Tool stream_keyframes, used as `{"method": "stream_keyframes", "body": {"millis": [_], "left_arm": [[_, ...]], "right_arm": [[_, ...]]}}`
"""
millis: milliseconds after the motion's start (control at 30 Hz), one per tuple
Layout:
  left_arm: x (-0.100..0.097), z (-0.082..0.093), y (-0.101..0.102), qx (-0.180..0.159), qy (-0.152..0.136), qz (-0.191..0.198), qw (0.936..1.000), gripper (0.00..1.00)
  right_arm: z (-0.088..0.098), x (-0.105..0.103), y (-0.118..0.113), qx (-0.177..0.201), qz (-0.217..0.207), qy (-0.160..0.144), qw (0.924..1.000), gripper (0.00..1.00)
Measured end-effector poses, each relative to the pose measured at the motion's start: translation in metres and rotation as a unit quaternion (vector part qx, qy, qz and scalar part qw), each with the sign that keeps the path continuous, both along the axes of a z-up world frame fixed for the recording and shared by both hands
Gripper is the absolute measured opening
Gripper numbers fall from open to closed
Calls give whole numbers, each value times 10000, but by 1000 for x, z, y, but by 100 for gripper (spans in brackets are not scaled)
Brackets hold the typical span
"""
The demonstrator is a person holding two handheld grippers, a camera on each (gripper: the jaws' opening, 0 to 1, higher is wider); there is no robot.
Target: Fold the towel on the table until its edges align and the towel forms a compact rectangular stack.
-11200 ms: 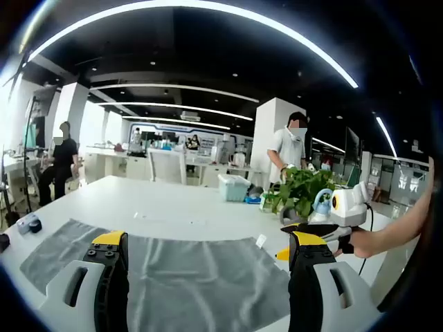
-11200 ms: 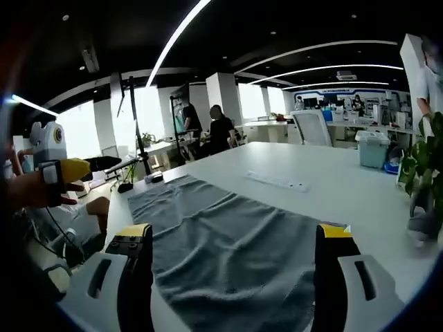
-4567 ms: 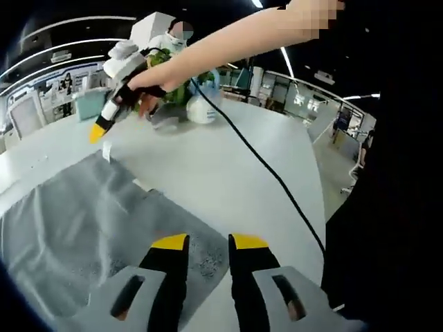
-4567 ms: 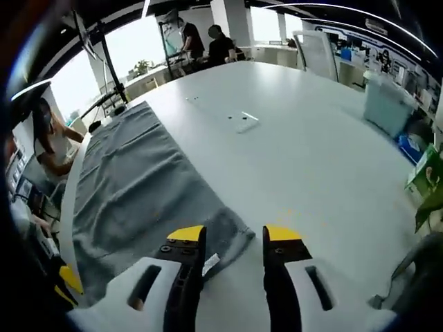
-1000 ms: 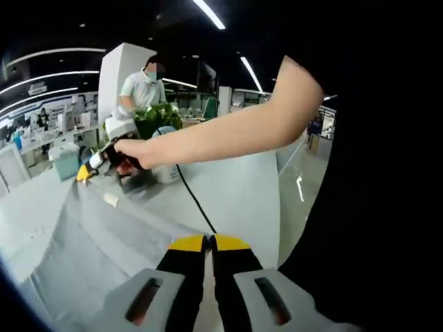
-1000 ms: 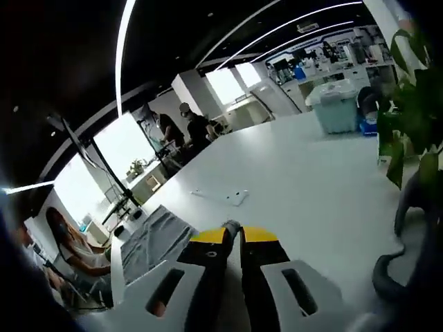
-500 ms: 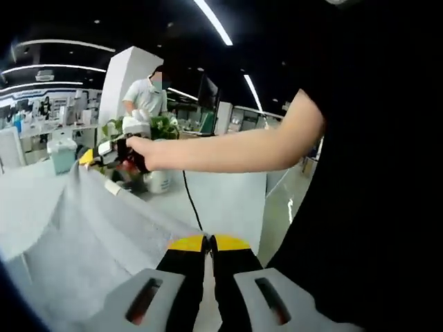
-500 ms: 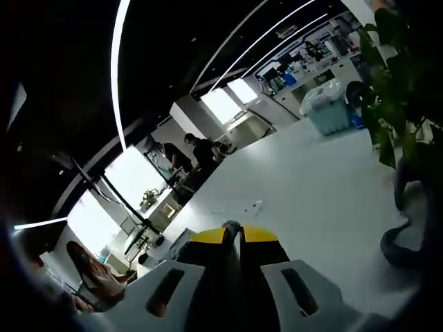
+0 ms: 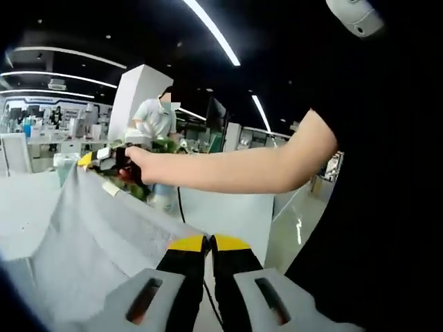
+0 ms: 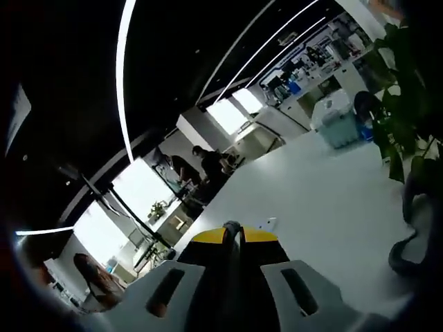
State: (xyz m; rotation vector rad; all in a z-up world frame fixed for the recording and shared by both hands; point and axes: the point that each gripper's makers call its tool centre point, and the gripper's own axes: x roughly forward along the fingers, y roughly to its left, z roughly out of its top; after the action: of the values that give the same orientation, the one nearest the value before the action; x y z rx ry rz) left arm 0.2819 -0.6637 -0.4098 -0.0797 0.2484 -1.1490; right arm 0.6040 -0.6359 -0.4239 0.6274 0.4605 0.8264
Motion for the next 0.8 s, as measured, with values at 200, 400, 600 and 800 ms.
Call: {"method": "stream_keyframes", "body": {"millis": [200, 400, 600, 800], "left_arm": [[7, 14, 0, -219, -45, 59, 9997, 3], [7, 22, 25, -596, 100, 288, 9978, 3], [6, 8, 54, -193, -140, 301, 9993, 3], [7, 12, 112, -698, 157, 68, 9974, 3]], "right_arm": [[10, 8, -7, 266, -181, -71, 9995, 4], [11, 8, -3, 806, -529, 43, 9953, 4], [1, 6, 18, 398, -565, 94, 9976, 3], [4, 3, 66, 187, -437, -46, 9989, 3]]}}
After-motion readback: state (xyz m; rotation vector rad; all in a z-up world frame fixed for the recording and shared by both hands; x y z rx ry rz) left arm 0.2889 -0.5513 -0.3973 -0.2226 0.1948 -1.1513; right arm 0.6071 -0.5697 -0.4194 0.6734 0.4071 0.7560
